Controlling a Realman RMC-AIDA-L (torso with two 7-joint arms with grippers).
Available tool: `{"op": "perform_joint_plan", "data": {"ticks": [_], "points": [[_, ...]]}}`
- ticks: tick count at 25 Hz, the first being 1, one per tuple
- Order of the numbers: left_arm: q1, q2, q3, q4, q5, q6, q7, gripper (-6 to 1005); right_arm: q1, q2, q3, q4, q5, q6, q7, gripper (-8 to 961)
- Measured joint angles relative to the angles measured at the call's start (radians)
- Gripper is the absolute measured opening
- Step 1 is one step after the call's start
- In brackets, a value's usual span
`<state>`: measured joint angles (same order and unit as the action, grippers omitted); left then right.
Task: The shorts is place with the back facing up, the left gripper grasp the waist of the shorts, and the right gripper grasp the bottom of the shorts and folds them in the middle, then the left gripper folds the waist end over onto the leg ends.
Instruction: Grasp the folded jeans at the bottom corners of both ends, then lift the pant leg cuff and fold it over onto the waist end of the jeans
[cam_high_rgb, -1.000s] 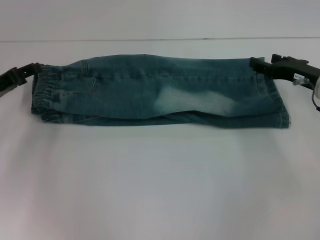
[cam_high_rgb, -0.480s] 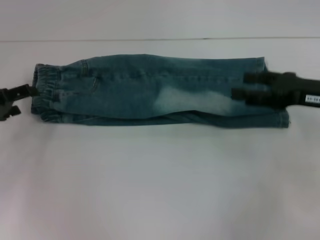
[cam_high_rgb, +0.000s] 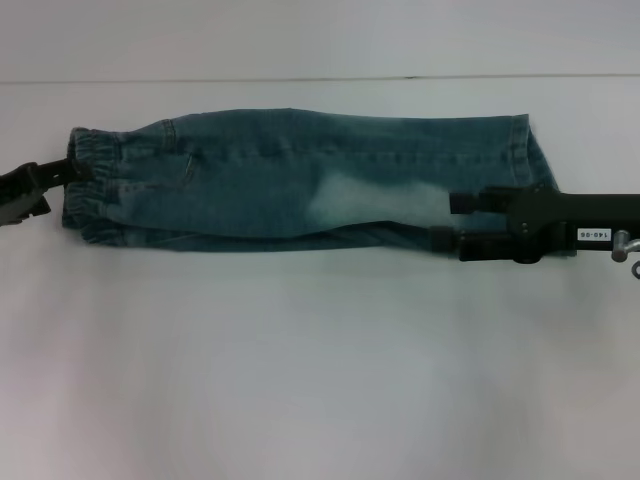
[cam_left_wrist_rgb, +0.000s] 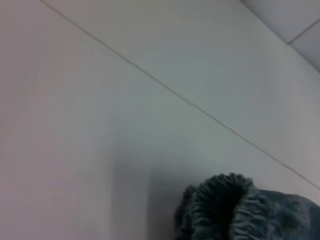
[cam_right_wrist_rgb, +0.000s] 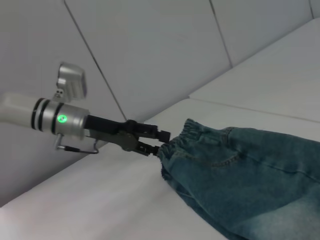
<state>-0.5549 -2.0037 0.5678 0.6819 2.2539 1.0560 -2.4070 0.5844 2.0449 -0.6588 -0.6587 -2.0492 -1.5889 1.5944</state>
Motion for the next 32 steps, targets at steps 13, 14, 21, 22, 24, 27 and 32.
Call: {"op": "perform_joint_plan", "data": {"ticks": [13, 14, 21, 22, 24, 27, 32], "points": [[-0.036, -0.004, 0.106, -0.062, 0.001, -0.124, 0.02, 924, 0.01, 0.01, -0.001, 0.011, -0.001, 0.033, 0.0, 857], [-0.038, -0.005, 0.109, -0.062, 0.001, -0.126, 0.024, 916, 0.01, 0.011, -0.001, 0.011, -0.001, 0.036, 0.0, 856], [-0.045, -0.007, 0.126, -0.062, 0.001, -0.129, 0.041, 723, 0.012, 0.012, -0.001, 0.012, -0.002, 0.04, 0.001, 852], [-0.046, -0.007, 0.126, -0.062, 0.001, -0.129, 0.045, 599, 0.012, 0.012, -0.001, 0.012, -0.002, 0.041, 0.001, 852], [-0.047, -0.009, 0.127, -0.062, 0.001, -0.129, 0.05, 453, 0.011, 0.012, -0.001, 0.013, -0.002, 0.046, 0.001, 851], [-0.048, -0.011, 0.129, -0.062, 0.001, -0.129, 0.054, 388, 0.011, 0.012, -0.001, 0.018, -0.002, 0.05, 0.0, 850], [-0.046, -0.014, 0.13, -0.062, -0.001, -0.128, 0.071, 279, 0.011, 0.012, -0.001, 0.024, -0.002, 0.051, -0.007, 847]]}}
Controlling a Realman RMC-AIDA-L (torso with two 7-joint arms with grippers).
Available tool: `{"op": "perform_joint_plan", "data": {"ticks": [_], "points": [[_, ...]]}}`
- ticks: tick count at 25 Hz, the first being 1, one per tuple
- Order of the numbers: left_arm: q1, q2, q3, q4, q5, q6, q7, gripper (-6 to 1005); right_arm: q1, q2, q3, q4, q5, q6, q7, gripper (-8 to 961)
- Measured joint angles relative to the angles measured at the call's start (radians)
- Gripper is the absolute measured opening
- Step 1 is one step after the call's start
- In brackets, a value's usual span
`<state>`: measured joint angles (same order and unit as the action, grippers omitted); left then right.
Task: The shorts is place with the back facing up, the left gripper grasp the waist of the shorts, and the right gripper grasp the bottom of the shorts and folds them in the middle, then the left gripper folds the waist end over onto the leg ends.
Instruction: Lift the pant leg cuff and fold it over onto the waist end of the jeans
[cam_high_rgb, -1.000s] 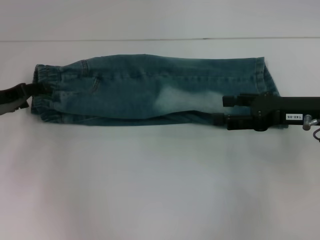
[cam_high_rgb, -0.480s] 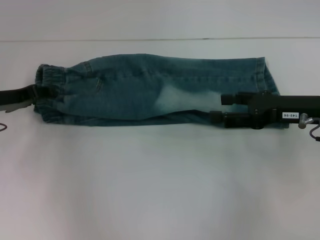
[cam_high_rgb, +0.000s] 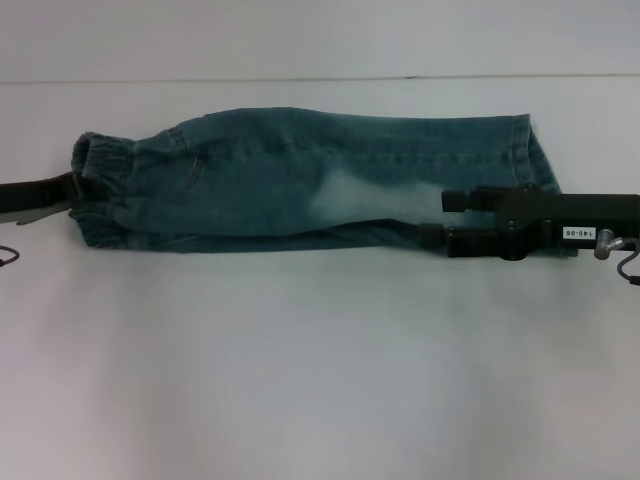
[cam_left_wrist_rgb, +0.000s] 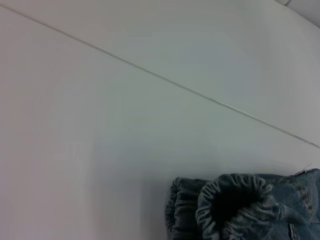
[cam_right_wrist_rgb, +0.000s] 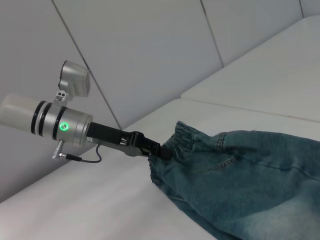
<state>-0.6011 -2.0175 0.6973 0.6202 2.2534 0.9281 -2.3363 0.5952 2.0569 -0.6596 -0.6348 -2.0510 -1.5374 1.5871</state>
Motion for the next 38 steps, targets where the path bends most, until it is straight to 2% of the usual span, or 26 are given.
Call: {"op": "perform_joint_plan", "data": {"ticks": [6, 8, 12, 17, 21, 23, 27, 34, 38], "points": [[0.007, -0.001, 0.0, 0.019, -0.005, 0.033, 0.006, 151, -0.003, 0.002, 0.0, 0.001, 0.001, 0.015, -0.001, 844], [0.009, -0.001, -0.004, 0.05, -0.003, 0.079, 0.006, 109, -0.005, 0.005, 0.004, 0.002, 0.003, 0.031, 0.003, 843], [0.016, 0.006, -0.027, 0.157, -0.003, 0.234, -0.006, 109, -0.004, 0.007, 0.012, 0.014, 0.008, 0.079, 0.033, 841], [0.003, 0.019, -0.07, 0.312, -0.007, 0.429, -0.054, 109, 0.006, 0.031, 0.012, 0.04, 0.031, 0.204, 0.024, 674], [-0.035, 0.026, -0.079, 0.387, -0.024, 0.516, -0.099, 109, 0.025, 0.036, 0.005, 0.159, 0.186, 0.408, -0.081, 491], [-0.065, 0.036, -0.079, 0.392, -0.043, 0.545, -0.117, 109, 0.04, 0.036, 0.005, 0.22, 0.261, 0.483, -0.169, 391], [-0.127, 0.056, -0.079, 0.388, -0.082, 0.58, -0.139, 109, 0.092, 0.041, 0.007, 0.36, 0.436, 0.613, -0.416, 303], [-0.193, 0.059, -0.075, 0.388, -0.093, 0.595, -0.147, 109, 0.225, 0.054, 0.013, 0.608, 0.793, 0.747, -0.873, 150], [-0.207, 0.064, -0.08, 0.39, -0.13, 0.607, -0.148, 110, 0.317, 0.059, 0.013, 0.704, 0.851, 0.789, -0.982, 29]]}}
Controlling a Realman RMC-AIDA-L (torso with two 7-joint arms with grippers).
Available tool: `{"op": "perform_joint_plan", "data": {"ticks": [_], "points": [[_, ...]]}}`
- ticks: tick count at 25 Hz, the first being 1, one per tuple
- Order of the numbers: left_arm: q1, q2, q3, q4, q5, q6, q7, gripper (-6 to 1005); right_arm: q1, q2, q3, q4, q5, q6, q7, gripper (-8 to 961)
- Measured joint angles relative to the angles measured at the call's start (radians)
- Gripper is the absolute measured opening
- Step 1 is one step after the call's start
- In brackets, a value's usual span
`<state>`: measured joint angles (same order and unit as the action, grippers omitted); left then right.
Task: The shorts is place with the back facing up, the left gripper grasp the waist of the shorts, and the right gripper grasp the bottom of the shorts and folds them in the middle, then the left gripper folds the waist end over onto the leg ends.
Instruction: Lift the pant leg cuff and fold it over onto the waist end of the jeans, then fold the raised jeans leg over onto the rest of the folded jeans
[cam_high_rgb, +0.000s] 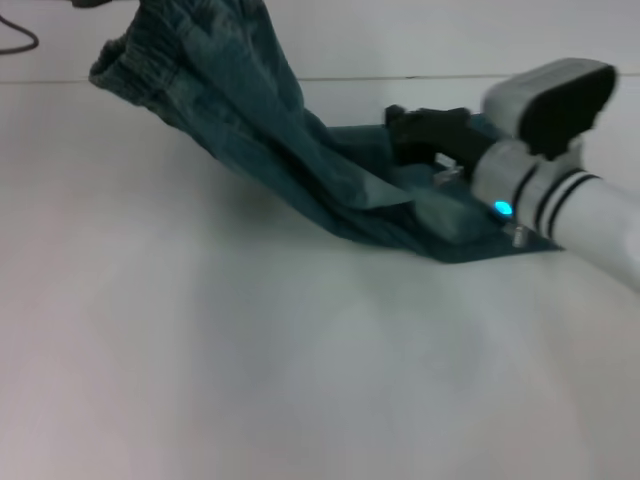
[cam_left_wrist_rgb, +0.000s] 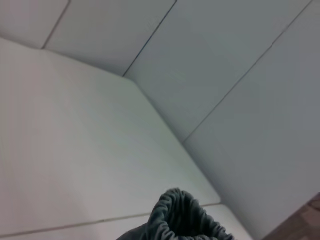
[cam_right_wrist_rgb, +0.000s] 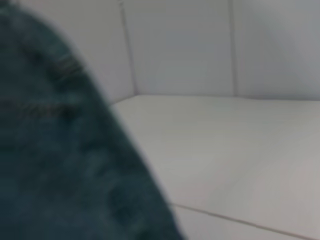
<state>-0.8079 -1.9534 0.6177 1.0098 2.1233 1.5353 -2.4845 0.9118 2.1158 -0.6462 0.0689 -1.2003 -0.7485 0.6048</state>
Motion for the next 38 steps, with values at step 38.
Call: {"op": "perform_joint_plan", "data": {"ticks": [38], "points": [[-0.018, 0.014, 0.02, -0.088, -0.038, -0.026, 0.077, 107, 0.102, -0.014, 0.732, 0.162, -1.028, 0.155, 0.167, 23]]}}
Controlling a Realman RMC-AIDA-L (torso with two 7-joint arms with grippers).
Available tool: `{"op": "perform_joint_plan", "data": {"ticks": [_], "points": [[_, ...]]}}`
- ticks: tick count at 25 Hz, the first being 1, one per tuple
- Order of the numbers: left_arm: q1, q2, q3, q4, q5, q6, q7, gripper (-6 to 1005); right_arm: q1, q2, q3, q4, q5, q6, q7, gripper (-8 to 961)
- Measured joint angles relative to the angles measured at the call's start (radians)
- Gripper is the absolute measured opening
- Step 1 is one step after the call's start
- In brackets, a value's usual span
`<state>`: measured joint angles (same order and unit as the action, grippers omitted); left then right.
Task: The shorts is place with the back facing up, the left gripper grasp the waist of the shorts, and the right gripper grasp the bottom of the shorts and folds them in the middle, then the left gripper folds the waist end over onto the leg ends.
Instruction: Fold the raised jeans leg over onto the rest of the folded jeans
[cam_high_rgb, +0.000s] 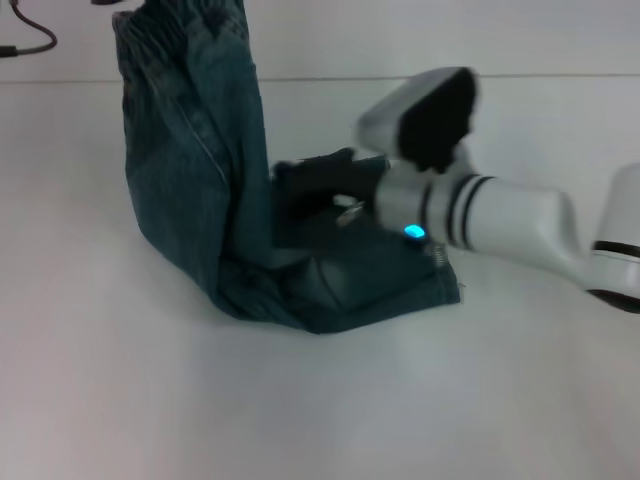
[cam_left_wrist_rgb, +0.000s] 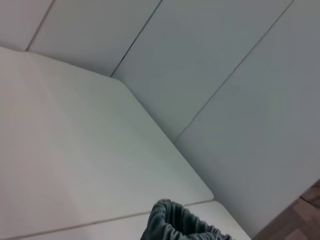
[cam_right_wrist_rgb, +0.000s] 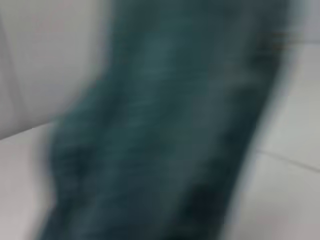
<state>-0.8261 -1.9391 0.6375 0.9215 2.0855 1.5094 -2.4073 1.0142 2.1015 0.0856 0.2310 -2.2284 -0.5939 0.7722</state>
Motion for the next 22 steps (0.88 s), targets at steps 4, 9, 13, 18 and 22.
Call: {"op": "perform_joint_plan", "data": {"ticks": [4, 9, 13, 18, 22], "points": [[-0.007, -0.018, 0.032, -0.04, -0.007, -0.007, 0.029, 108, -0.094, -0.008, 0.144, -0.159, 0.005, -0.098, 0.003, 26], [-0.012, -0.081, 0.098, -0.055, -0.009, -0.061, 0.079, 110, -0.146, -0.012, 0.306, -0.253, 0.058, -0.206, -0.013, 30], [-0.011, -0.125, 0.159, -0.055, 0.001, -0.118, 0.141, 111, -0.189, -0.028, 0.361, -0.291, 0.198, -0.296, -0.019, 33], [-0.008, -0.163, 0.248, -0.07, 0.001, -0.166, 0.18, 112, -0.221, -0.035, 0.362, -0.302, 0.306, -0.318, -0.016, 36], [-0.039, -0.182, 0.336, -0.158, 0.005, -0.219, 0.196, 114, -0.225, -0.029, 0.361, -0.303, 0.309, -0.318, -0.018, 39]]}}
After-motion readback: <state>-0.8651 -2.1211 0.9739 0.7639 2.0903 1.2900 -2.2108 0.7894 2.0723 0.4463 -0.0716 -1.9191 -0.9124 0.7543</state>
